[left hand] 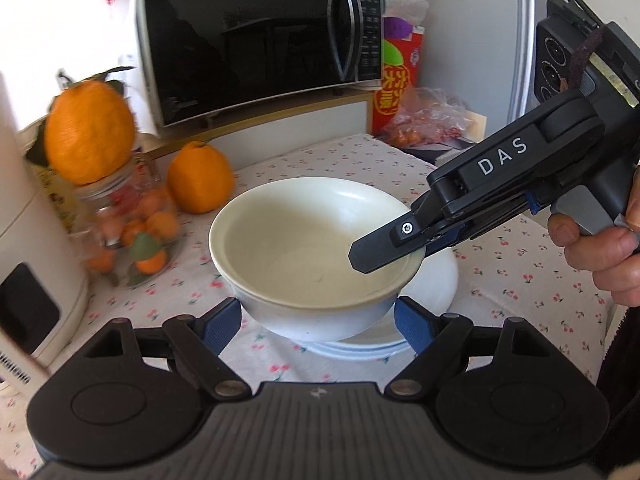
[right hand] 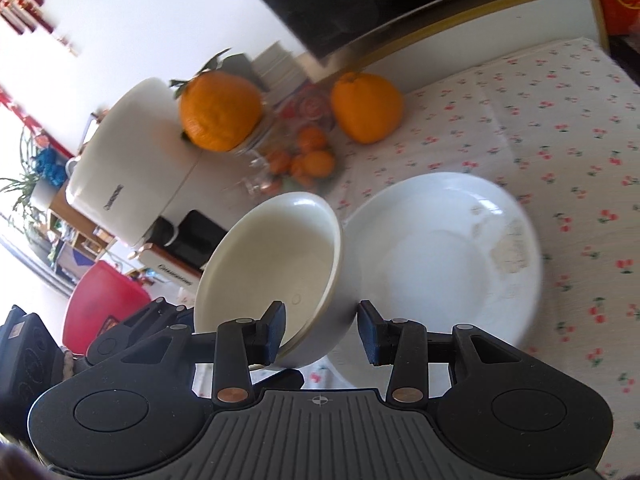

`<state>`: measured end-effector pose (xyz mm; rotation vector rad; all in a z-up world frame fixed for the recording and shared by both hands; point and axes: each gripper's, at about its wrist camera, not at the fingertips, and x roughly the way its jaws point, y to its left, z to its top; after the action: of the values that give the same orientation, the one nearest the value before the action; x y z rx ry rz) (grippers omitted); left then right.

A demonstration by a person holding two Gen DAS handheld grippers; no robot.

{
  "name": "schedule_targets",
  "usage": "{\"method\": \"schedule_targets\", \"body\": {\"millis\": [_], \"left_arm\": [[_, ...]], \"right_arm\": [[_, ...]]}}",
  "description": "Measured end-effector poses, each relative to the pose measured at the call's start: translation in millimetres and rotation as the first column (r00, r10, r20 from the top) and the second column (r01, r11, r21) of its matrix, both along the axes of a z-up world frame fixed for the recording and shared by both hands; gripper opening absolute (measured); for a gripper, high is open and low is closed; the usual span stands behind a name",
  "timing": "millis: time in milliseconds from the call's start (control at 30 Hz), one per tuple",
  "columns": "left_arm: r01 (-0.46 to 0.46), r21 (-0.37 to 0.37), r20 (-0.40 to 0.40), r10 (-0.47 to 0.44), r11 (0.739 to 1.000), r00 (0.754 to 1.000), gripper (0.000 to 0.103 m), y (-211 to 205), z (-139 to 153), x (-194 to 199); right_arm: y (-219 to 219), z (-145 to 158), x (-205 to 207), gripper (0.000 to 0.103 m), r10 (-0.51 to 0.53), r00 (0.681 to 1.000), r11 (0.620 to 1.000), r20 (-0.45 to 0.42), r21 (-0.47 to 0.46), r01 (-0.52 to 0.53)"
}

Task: Organize plates and bowls
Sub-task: 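Lift the bowls with the right gripper and lower them onto the plate stack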

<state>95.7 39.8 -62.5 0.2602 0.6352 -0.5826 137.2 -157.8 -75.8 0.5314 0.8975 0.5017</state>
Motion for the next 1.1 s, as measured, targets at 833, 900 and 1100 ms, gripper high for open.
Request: {"method": "schedule_targets", "body": {"millis": [833,900,1100], "left_arm": [[0.01,0.025,-0.07,-0.008,1.0,0.997,0.078,-41,-30,29],[0.014,0.033,-0.069,-0.012,0.999,0.998,0.078,-43,-31,29],[0.018,0.045,-0.08,-0.015,0.999,0.997,0.084,-46,-31,32]], "right_arm": [[-38,-26,28,0.04,-0.089,0.993,0.995,-0.078,-0.062,0.084],[-37,-26,29,0.04,-0.092,0.992,0.994,-0.081,-0.065,0.087],[-40,-29,30,0.044,-0.109,0.989,0.993,-0.095,-0.052,0.105]]}}
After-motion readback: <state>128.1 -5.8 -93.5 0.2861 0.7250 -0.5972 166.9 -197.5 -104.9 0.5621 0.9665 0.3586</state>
